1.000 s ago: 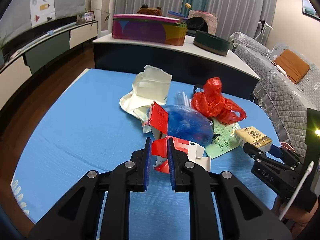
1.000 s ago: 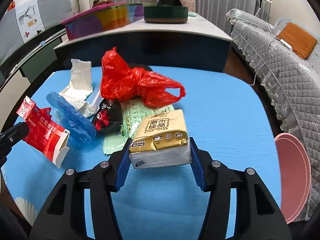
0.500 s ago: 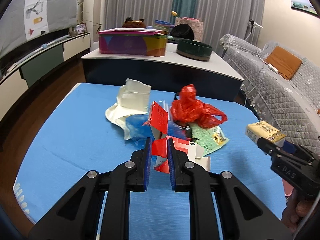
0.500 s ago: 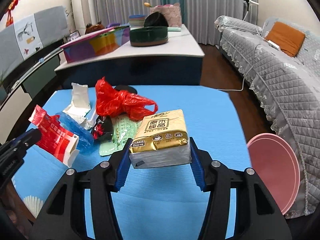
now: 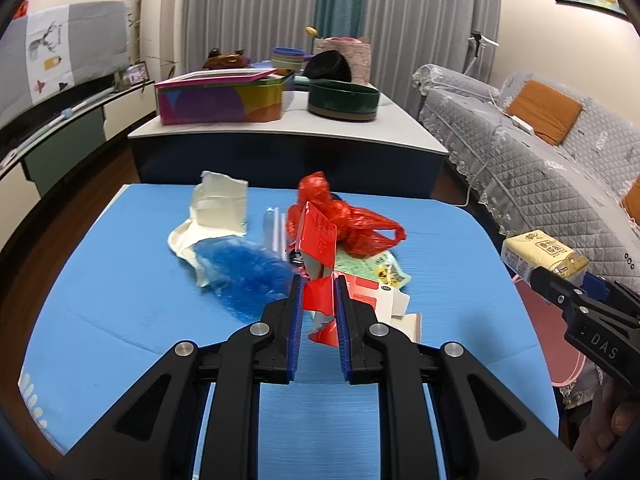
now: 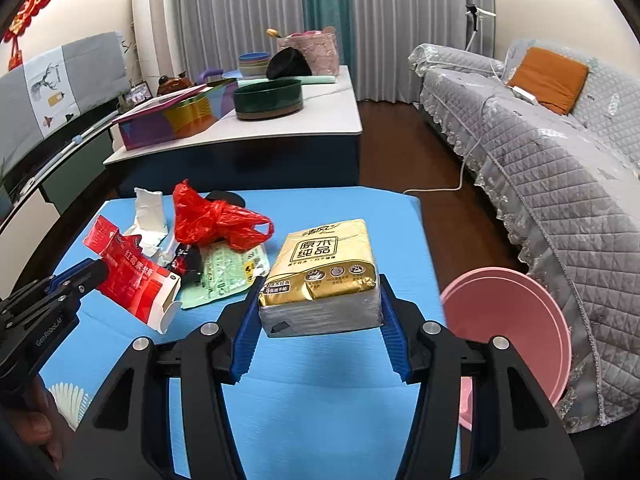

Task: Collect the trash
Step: 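Carry both items to the pink bin and open both tools to drop them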

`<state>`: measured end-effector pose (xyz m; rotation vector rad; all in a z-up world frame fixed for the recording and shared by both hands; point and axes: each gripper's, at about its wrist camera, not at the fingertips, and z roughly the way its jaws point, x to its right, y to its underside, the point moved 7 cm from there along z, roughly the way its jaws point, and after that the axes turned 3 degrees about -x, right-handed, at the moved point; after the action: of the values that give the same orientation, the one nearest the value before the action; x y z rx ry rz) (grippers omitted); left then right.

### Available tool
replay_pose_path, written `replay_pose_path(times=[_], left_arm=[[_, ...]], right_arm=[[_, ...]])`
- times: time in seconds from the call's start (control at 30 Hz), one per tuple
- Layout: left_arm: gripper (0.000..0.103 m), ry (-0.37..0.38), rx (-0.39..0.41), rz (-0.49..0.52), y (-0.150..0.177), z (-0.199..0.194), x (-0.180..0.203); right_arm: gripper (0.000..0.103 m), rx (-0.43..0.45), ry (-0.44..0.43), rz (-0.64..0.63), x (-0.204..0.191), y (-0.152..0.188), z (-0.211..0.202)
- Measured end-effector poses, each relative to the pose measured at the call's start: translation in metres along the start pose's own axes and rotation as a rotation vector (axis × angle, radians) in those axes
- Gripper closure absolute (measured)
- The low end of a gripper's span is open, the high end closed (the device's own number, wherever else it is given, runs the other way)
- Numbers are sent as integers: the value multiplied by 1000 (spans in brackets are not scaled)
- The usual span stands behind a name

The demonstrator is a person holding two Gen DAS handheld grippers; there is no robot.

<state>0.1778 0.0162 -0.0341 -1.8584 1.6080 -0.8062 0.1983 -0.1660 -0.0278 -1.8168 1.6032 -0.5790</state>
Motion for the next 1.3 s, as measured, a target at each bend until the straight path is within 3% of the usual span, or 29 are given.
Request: replay_pose_path(times=[0.53, 1.3], left_arm=[[88, 86, 13, 54, -17, -6, 61], [88, 274, 18, 198, -33, -2, 207]], right_arm=[[49, 44, 48, 109, 67, -6, -32], [49, 95, 206, 356, 228, -12, -72]])
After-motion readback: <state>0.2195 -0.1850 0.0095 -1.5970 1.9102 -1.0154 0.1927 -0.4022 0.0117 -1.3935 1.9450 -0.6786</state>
